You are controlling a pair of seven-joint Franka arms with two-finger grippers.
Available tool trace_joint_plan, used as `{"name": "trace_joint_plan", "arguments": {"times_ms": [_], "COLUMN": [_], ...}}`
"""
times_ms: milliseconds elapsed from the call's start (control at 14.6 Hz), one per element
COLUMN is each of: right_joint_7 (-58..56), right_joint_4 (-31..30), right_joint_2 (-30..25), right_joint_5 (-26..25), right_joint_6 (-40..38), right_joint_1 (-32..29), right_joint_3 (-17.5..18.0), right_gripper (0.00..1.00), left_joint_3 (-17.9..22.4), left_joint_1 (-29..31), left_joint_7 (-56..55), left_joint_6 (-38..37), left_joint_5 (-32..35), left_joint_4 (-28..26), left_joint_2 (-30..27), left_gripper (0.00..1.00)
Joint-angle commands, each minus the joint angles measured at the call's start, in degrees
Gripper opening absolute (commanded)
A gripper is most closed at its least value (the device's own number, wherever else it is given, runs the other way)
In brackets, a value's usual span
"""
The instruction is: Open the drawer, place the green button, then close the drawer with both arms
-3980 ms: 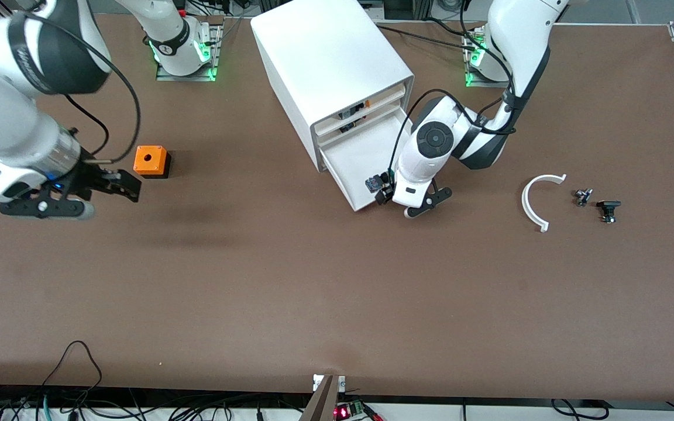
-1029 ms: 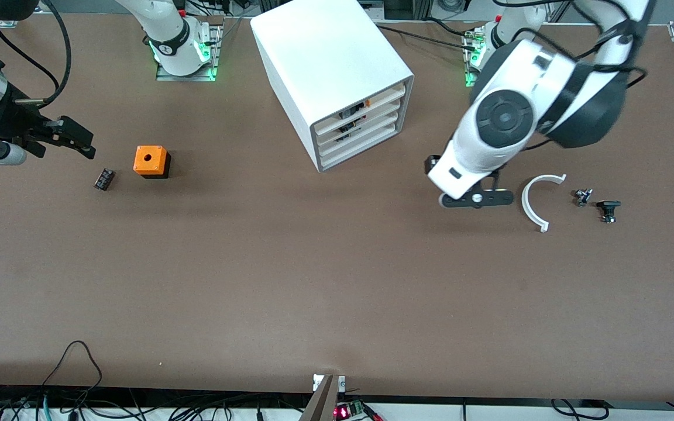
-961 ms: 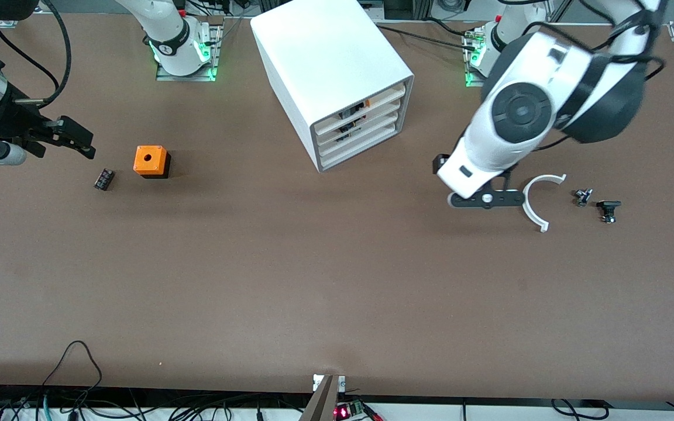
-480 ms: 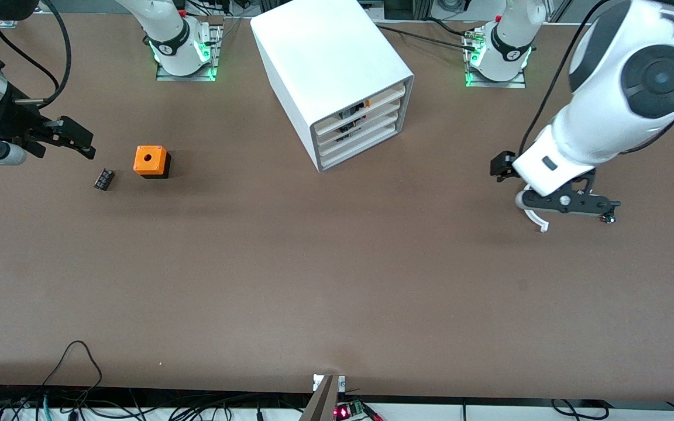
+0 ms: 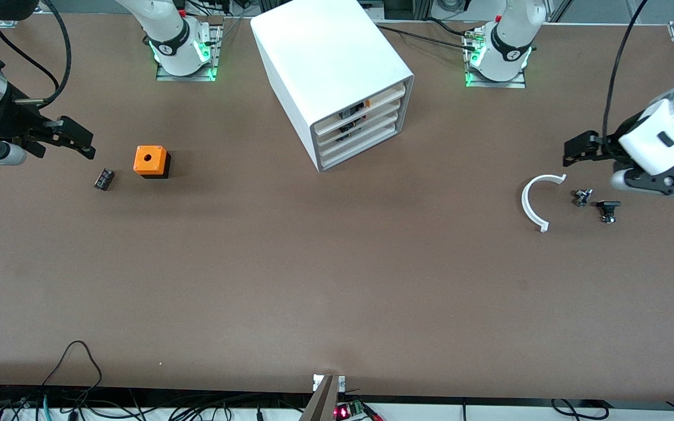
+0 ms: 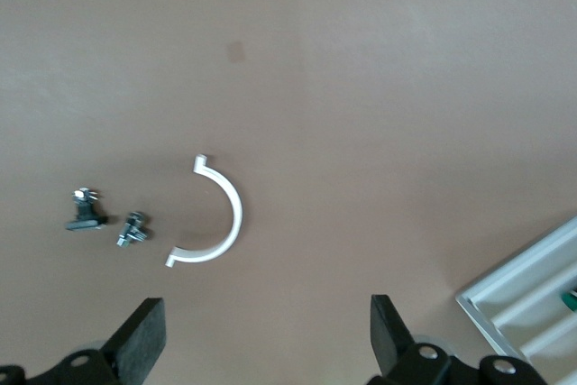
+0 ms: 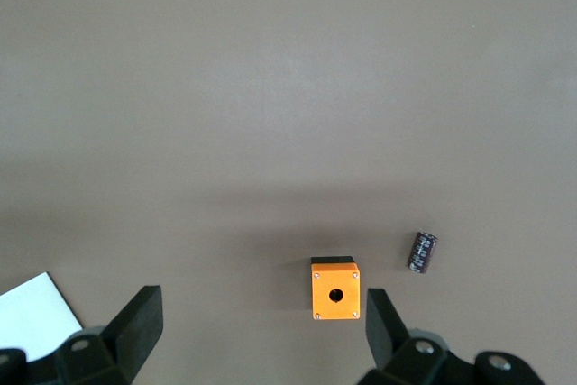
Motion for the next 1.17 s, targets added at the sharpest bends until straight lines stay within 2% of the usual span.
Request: {"name": "trace_joint_plan", "arguments": {"times_ms": [0, 206, 1098], "right_joint_7": [0.33, 0.33, 0.24], "right_joint_4": [0.81, 0.81, 0.81], "right_joint_2": [0.30, 0.30, 0.57], "right_joint_5": [0.08, 0.08, 0.08], "right_joint_6": [-0.02, -0.02, -0.02], "right_joint_1": [0.06, 0.06, 0.14], "right_joint_3": [0.06, 0.06, 0.06], "right_gripper": [1.00, 1.00, 1.00], "left_joint_3": [5.25, 5.26, 2.97], "left_joint_1": [-4.90, -6.57, -6.93], "left_joint_7": [1.06, 2.89, 1.85], "left_joint_6": [6.28, 6.38, 4.97], "left_joint_5": [-0.38, 4.17, 4.01], "left_joint_4": [-9.58, -11.34, -8.10], "left_joint_2": [-7.11, -9.40, -7.21], "left_gripper": [1.00, 1.00, 1.00]}}
